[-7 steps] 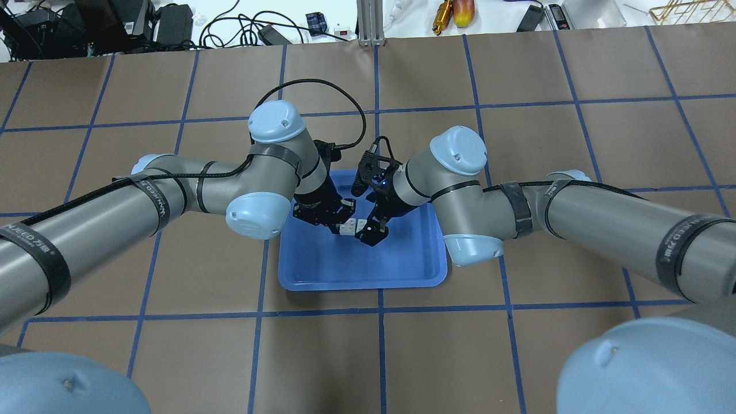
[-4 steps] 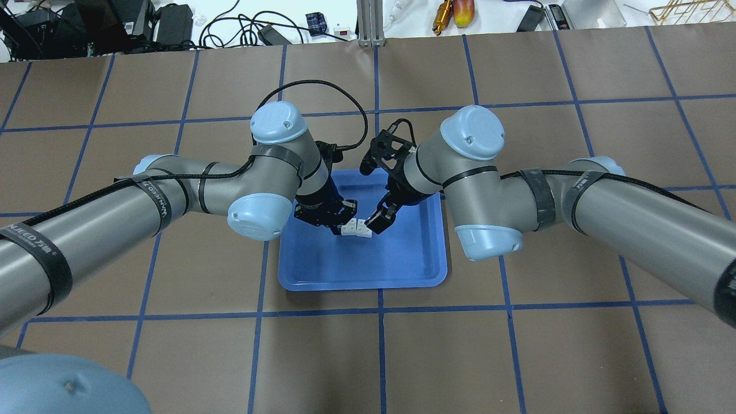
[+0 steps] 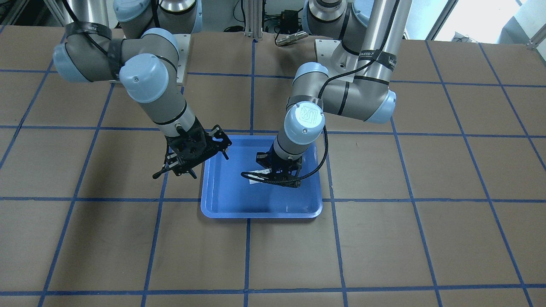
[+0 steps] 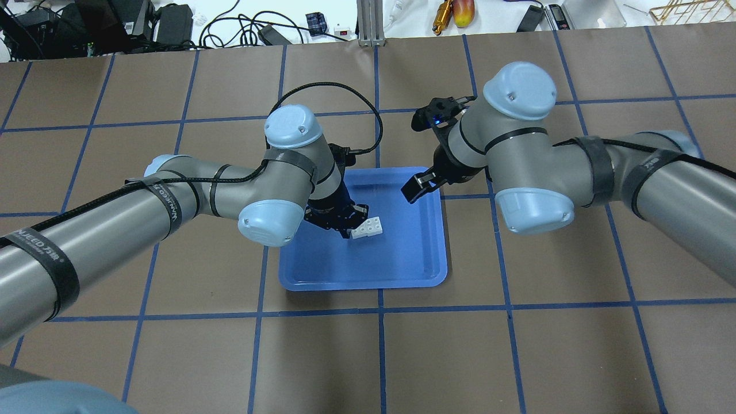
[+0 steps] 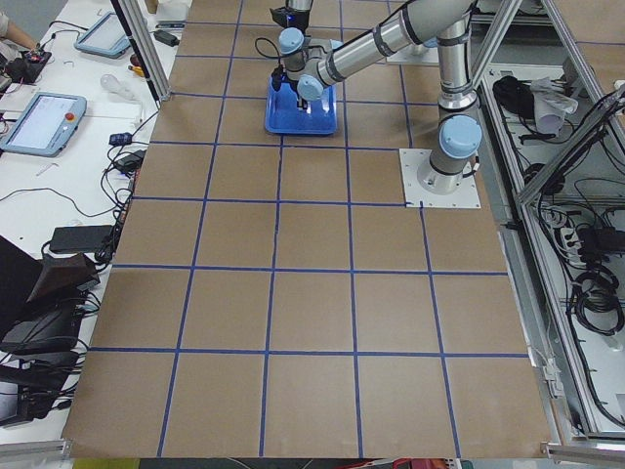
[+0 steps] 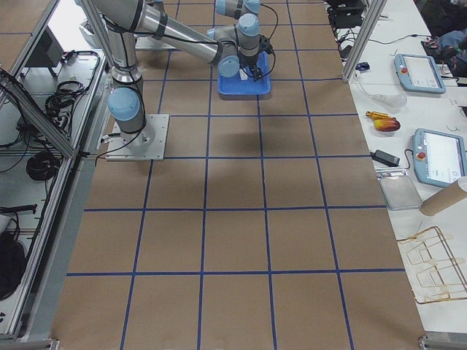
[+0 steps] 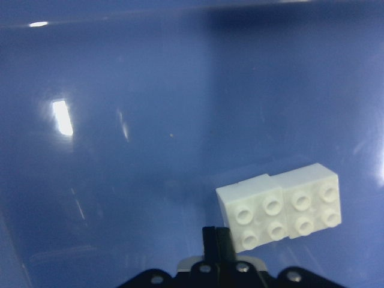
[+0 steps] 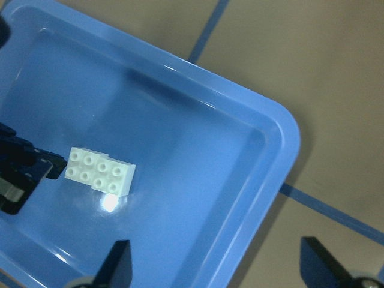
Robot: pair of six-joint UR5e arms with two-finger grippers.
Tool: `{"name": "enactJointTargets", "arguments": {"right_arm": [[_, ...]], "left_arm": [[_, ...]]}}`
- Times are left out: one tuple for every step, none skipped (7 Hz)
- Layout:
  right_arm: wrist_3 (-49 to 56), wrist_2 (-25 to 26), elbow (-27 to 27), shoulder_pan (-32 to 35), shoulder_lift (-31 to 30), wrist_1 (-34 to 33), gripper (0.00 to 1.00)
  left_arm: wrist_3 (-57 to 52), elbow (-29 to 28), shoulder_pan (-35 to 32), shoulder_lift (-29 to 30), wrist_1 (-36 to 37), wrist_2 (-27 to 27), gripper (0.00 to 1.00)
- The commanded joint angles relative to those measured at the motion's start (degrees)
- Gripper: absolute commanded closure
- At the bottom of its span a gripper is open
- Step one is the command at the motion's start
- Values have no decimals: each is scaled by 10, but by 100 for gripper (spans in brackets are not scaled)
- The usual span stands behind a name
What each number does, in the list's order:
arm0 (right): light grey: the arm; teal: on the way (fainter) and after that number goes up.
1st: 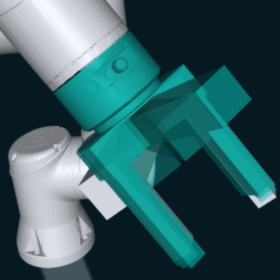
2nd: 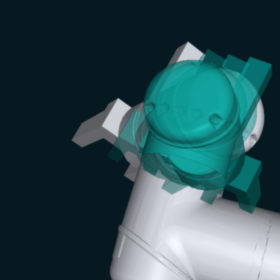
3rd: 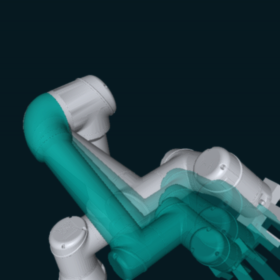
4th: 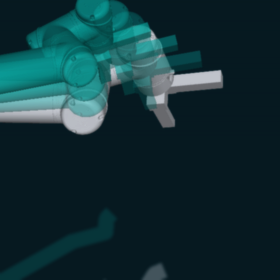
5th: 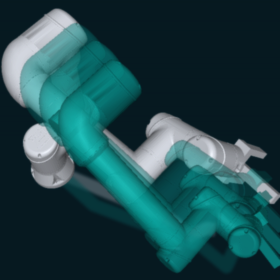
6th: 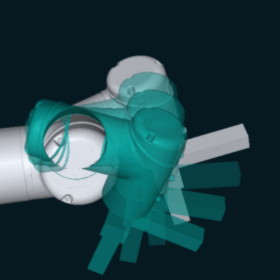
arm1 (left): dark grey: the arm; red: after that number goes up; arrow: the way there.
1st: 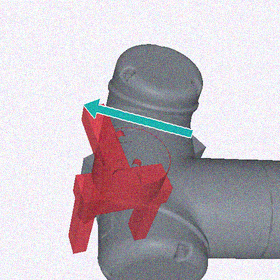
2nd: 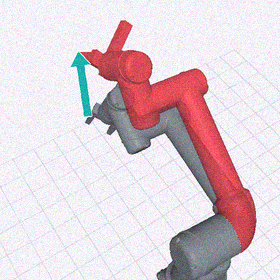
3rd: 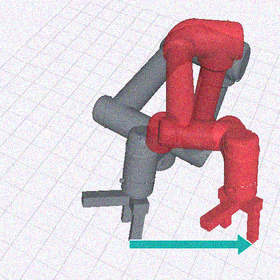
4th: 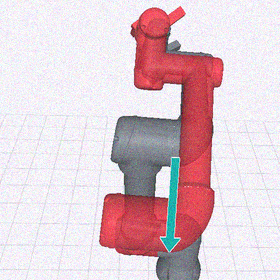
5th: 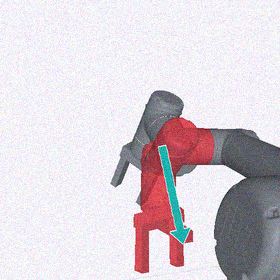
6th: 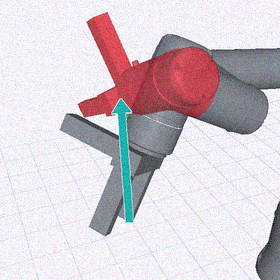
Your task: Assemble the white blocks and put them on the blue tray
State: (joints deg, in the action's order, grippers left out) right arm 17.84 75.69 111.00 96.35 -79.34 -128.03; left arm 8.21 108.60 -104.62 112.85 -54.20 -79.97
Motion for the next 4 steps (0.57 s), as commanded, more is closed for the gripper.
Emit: {"name": "enactJointTargets", "arguments": {"right_arm": [[-39, 19, -40, -36, -17, 100, 0], [-118, 53, -60, -43, -29, 135, 0], [-174, 73, -83, -51, -43, 188, 0], [-179, 83, -98, -62, -69, 246, 0]], "left_arm": [[-3, -1, 0, -6, 1, 0, 100], [-6, -2, 1, -7, 1, 0, 100], [-13, -4, 4, 0, 1, -1, 100], [-13, -10, 8, -6, -1, -4, 100]]}}
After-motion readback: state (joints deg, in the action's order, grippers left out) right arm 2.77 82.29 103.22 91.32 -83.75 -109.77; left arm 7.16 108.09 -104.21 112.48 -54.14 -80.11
